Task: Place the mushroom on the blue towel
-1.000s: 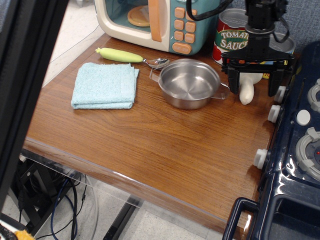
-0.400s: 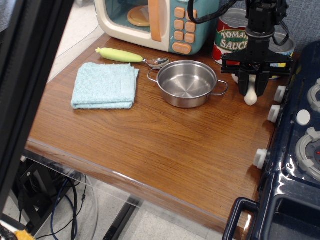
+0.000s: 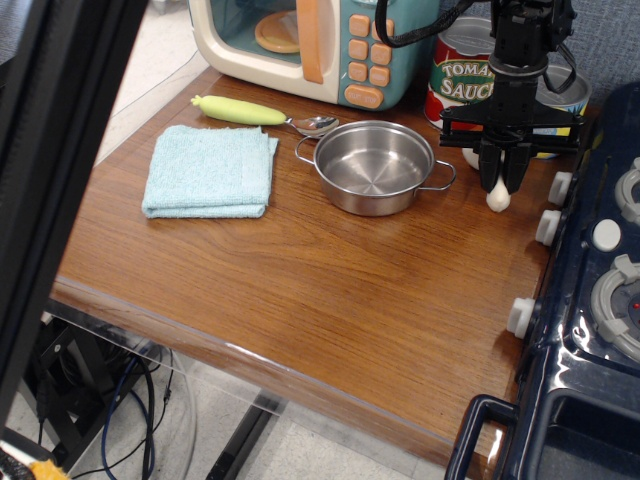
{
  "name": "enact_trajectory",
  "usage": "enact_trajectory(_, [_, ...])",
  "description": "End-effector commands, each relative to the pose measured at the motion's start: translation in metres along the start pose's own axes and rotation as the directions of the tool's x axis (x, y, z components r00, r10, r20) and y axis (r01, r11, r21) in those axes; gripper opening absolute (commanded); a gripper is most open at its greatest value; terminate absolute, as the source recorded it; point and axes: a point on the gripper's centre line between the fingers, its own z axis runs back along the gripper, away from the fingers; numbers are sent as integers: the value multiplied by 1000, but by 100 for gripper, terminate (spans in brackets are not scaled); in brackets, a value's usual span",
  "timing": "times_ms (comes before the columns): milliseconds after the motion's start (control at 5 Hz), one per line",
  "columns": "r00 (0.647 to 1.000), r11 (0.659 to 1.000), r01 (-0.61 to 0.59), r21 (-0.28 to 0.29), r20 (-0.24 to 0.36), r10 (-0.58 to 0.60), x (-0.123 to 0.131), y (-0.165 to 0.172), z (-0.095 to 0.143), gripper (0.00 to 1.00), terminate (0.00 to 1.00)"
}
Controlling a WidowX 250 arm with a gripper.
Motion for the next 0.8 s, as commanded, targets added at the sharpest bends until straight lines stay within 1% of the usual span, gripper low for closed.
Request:
enact_trajectory(0, [993,994,-1,-105,118,14,5,3,78,0,0])
enact_trajectory(200, [984,990,-32,-135,170,55,-7,25,113,0,0])
enact_trajectory(400, [967,985,-134,-105,206,153,-19,68,132,0,0])
enact_trajectory(600, [942,963,-258,-81,202,269,-25,110,131,0,0])
